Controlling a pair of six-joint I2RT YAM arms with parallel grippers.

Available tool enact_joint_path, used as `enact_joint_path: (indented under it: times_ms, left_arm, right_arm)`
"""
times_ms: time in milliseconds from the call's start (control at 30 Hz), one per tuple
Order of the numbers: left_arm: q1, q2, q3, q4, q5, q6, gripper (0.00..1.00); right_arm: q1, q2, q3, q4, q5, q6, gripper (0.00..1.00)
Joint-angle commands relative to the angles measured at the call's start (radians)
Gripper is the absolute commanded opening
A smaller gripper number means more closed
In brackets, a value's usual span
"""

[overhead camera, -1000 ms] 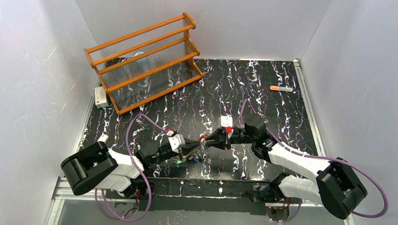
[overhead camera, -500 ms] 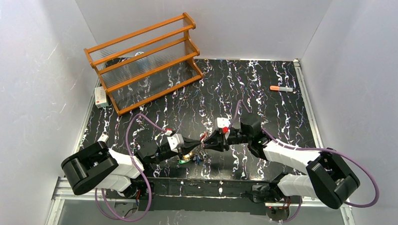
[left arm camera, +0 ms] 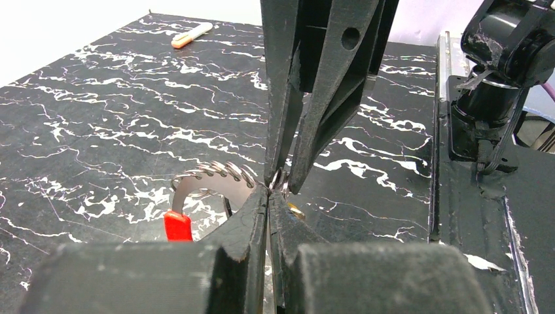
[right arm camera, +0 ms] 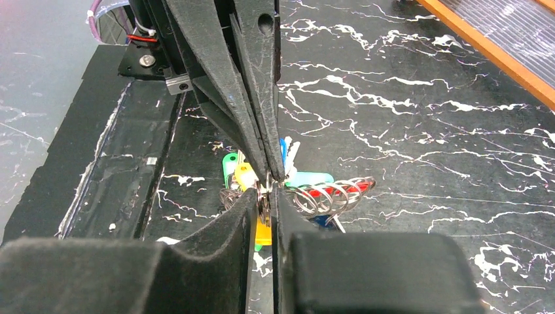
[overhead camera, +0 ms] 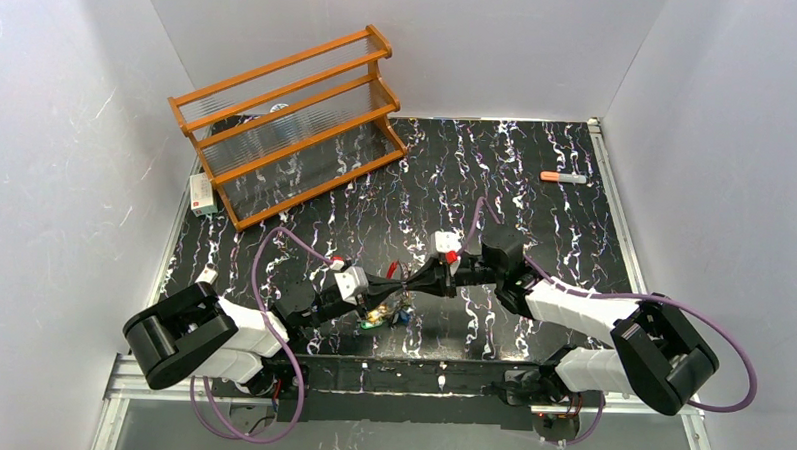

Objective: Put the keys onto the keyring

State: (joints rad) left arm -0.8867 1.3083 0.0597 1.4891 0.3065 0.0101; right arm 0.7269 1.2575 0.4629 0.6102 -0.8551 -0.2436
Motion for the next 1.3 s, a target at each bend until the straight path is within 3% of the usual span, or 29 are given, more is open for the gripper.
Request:
enact_joint_path:
  times_ms: [0,67,133,200,333,433,567,733,1033,1267]
  left_arm:
    - [-0.003,-0.003,0.006,0.063,0.012,0.004,0.00]
    - [-0.004,-0.003,0.006,0.063,0.013,0.004,0.00]
    - [-0.004,-0.004,0.005,0.063,0.009,0.006,0.00]
    - [-0.004,-0.007,0.001,0.063,0.005,0.005,0.00]
    - [-0.003,-0.013,-0.006,0.063,-0.009,0.009,0.00]
    - [-0.004,-0.018,-0.008,0.063,-0.010,0.013,0.00]
    - [-0.003,-0.021,-0.008,0.063,-0.010,0.016,0.00]
    - [-0.004,-0.024,-0.007,0.063,-0.009,0.016,0.00]
    - [-0.004,-0.026,-0.011,0.063,-0.018,0.014,0.00]
    - [-0.004,-0.028,-0.011,0.063,-0.019,0.015,0.00]
  right_arm:
    - [-0.002,-0.012,0.032,0.057,0.011,0.000,0.16]
    - [-0.001,-0.003,0.037,0.050,0.000,-0.001,0.08]
    - [-0.001,-0.002,0.040,0.047,-0.008,-0.002,0.08]
    - [-0.001,-0.014,0.037,0.039,-0.007,-0.004,0.14]
    - [-0.002,-0.062,0.004,0.056,0.015,0.000,0.34]
    - [-0.004,-0.096,-0.027,0.101,0.041,0.025,0.40]
    - [-0.013,-0.105,-0.050,0.137,0.070,0.067,0.41]
    - [-0.013,-0.062,-0.016,0.091,0.047,0.061,0.32]
    - [-0.013,-0.030,-0.005,0.107,-0.049,0.040,0.32]
    - [-0.012,-0.022,-0.019,0.115,-0.036,0.034,0.33]
